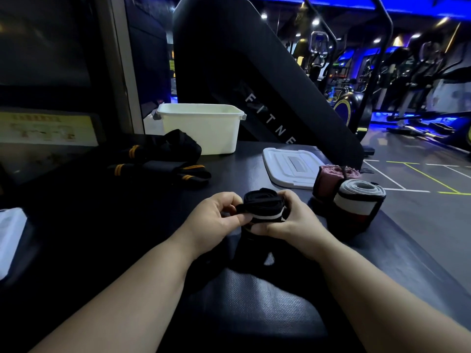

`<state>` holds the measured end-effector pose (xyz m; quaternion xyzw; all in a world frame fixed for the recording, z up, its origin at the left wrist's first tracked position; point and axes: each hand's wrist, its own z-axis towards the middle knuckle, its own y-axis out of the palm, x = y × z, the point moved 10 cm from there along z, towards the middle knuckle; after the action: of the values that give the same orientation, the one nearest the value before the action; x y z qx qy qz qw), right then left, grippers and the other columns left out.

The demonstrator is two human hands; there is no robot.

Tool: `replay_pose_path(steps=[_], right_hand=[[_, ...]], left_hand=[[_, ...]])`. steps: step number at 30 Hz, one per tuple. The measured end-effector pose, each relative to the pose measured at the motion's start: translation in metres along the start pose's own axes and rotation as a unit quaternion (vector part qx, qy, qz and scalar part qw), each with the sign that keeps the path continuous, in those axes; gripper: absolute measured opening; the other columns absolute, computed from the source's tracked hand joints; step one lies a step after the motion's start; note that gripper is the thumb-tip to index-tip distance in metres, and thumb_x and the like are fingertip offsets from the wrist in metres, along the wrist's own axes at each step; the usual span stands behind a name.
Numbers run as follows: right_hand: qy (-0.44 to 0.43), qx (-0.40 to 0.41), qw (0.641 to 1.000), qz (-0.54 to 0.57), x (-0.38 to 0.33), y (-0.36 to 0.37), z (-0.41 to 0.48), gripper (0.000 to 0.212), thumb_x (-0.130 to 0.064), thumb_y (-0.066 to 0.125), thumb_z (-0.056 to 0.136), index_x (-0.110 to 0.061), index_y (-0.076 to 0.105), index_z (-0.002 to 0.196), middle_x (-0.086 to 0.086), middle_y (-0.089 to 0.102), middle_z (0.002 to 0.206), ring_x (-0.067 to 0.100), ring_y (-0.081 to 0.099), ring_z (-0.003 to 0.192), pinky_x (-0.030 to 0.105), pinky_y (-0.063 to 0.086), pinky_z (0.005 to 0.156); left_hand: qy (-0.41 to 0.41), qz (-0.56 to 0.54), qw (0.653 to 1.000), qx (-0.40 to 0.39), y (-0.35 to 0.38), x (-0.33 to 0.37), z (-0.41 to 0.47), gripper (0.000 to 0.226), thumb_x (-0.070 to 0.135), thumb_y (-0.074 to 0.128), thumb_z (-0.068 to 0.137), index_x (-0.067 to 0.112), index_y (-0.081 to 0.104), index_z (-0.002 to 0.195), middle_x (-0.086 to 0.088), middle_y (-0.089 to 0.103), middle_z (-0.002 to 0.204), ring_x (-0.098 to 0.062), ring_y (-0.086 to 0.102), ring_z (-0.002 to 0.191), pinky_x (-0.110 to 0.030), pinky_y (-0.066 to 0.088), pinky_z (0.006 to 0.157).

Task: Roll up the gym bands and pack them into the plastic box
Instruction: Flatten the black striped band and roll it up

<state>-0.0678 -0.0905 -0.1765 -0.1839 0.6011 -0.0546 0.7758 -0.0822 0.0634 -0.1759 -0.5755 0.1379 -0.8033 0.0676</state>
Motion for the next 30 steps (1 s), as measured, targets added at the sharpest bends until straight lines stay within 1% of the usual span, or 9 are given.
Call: replay_pose_path(steps=[3, 5, 7, 13, 16, 19, 23, 25, 30], right_hand=[[0.000, -0.080, 0.991, 0.111, 0.002, 0.009, -0.003, 0.071, -0.004, 0.082, 0.064, -0.026, 0.048, 0.122, 0.003, 0.067, 0.113, 0.009, 0.066, 0.100, 0.026, 0.053, 0.089], [-0.011, -0.107, 0.986, 0.125, 0.003, 0.013, -0.003, 0.081, 0.005, 0.076, 0.073, -0.034, 0.041, 0.135, -0.001, 0.066, 0.120, 0.012, 0.064, 0.109, 0.029, 0.050, 0.097], [-0.014, -0.110, 0.987, 0.120, 0.002, 0.014, -0.002, 0.080, 0.003, 0.074, 0.077, -0.034, 0.041, 0.139, -0.001, 0.064, 0.127, 0.012, 0.060, 0.118, 0.030, 0.047, 0.102], [-0.010, -0.122, 0.980, 0.160, 0.003, 0.011, -0.002, 0.052, -0.007, 0.067, 0.072, -0.021, 0.057, 0.122, -0.002, 0.071, 0.115, 0.012, 0.063, 0.110, 0.025, 0.050, 0.093], [-0.023, -0.090, 0.986, 0.137, 0.001, 0.008, -0.002, 0.045, -0.009, 0.070, 0.072, -0.020, 0.060, 0.114, -0.004, 0.073, 0.103, 0.011, 0.066, 0.100, 0.025, 0.052, 0.087], [-0.031, -0.052, 0.992, 0.110, 0.001, 0.004, -0.001, 0.041, -0.008, 0.077, 0.075, -0.018, 0.061, 0.111, 0.000, 0.072, 0.100, 0.013, 0.066, 0.096, 0.029, 0.052, 0.087], [-0.051, -0.019, 0.997, 0.060, -0.002, -0.002, -0.001, 0.037, -0.011, 0.078, 0.076, -0.018, 0.060, 0.108, -0.001, 0.071, 0.097, 0.010, 0.066, 0.092, 0.030, 0.051, 0.087], [-0.058, 0.003, 0.997, 0.047, -0.002, -0.004, -0.001, 0.036, -0.014, 0.080, 0.076, -0.020, 0.060, 0.106, -0.001, 0.071, 0.096, 0.011, 0.066, 0.092, 0.036, 0.053, 0.089], [-0.057, 0.059, 0.997, 0.012, 0.003, -0.009, 0.001, 0.043, -0.049, 0.077, 0.057, -0.040, 0.057, 0.094, 0.001, 0.071, 0.098, 0.021, 0.068, 0.095, 0.050, 0.053, 0.089]], left_hand=[[0.006, 0.014, 1.000, 0.013, -0.006, 0.000, 0.001, 0.007, 0.014, 0.071, 0.087, 0.013, 0.066, 0.081, 0.005, 0.054, 0.067, -0.009, 0.048, 0.065, -0.022, 0.043, 0.066], [0.012, 0.018, 1.000, 0.015, -0.008, 0.002, 0.001, 0.007, 0.013, 0.070, 0.087, 0.014, 0.066, 0.081, 0.005, 0.056, 0.069, -0.007, 0.051, 0.066, -0.021, 0.044, 0.068], [0.025, 0.031, 0.999, 0.013, -0.007, 0.005, 0.000, 0.010, 0.011, 0.071, 0.086, 0.015, 0.066, 0.079, 0.009, 0.057, 0.069, -0.001, 0.050, 0.064, -0.014, 0.042, 0.067], [0.051, 0.042, 0.998, 0.011, -0.004, 0.010, -0.001, 0.011, 0.009, 0.072, 0.085, 0.013, 0.064, 0.077, 0.004, 0.058, 0.074, -0.006, 0.052, 0.069, -0.016, 0.043, 0.069], [0.052, 0.029, 0.998, 0.012, -0.005, 0.009, 0.000, 0.011, 0.012, 0.073, 0.085, 0.015, 0.065, 0.077, 0.002, 0.059, 0.074, -0.006, 0.052, 0.070, -0.019, 0.044, 0.071], [0.040, 0.008, 0.999, 0.009, -0.005, 0.007, -0.001, 0.008, 0.018, 0.072, 0.082, 0.018, 0.065, 0.078, -0.011, 0.061, 0.080, -0.011, 0.054, 0.074, -0.022, 0.045, 0.073], [0.030, -0.001, 0.999, -0.012, -0.001, 0.008, -0.004, 0.008, 0.022, 0.072, 0.075, 0.019, 0.065, 0.079, -0.008, 0.063, 0.092, -0.012, 0.059, 0.078, -0.029, 0.049, 0.079], [0.037, 0.003, 0.999, -0.016, -0.001, 0.012, -0.005, 0.011, 0.022, 0.075, 0.074, 0.022, 0.064, 0.073, -0.005, 0.061, 0.102, -0.008, 0.058, 0.079, -0.021, 0.048, 0.078], [0.041, 0.054, 0.998, -0.008, 0.000, 0.015, -0.006, 0.019, 0.010, 0.076, 0.081, 0.021, 0.063, 0.072, 0.007, 0.052, 0.108, 0.000, 0.054, 0.083, -0.007, 0.040, 0.078]])
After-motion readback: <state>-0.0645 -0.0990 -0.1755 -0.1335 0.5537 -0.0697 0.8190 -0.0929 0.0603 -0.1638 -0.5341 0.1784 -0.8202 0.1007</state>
